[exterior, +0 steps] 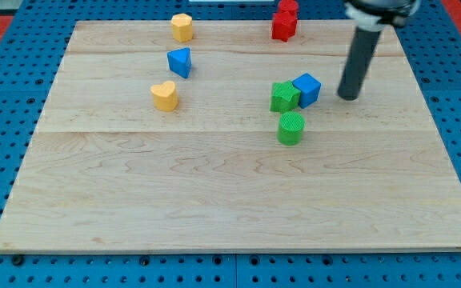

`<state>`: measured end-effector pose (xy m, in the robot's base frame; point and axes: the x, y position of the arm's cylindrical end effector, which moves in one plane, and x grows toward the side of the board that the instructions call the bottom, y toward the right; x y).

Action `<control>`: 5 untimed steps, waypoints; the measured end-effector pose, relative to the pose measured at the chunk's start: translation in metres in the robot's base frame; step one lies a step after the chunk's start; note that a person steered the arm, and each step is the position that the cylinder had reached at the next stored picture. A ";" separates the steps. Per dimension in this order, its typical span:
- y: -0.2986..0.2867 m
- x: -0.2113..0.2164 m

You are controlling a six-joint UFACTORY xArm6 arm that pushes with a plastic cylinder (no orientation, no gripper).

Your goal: Move the cube to the bottom right of the heart

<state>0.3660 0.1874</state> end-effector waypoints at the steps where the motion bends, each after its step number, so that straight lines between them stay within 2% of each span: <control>1: -0.048 -0.002; 2: -0.116 -0.003; 4: -0.217 -0.003; 5: -0.209 -0.008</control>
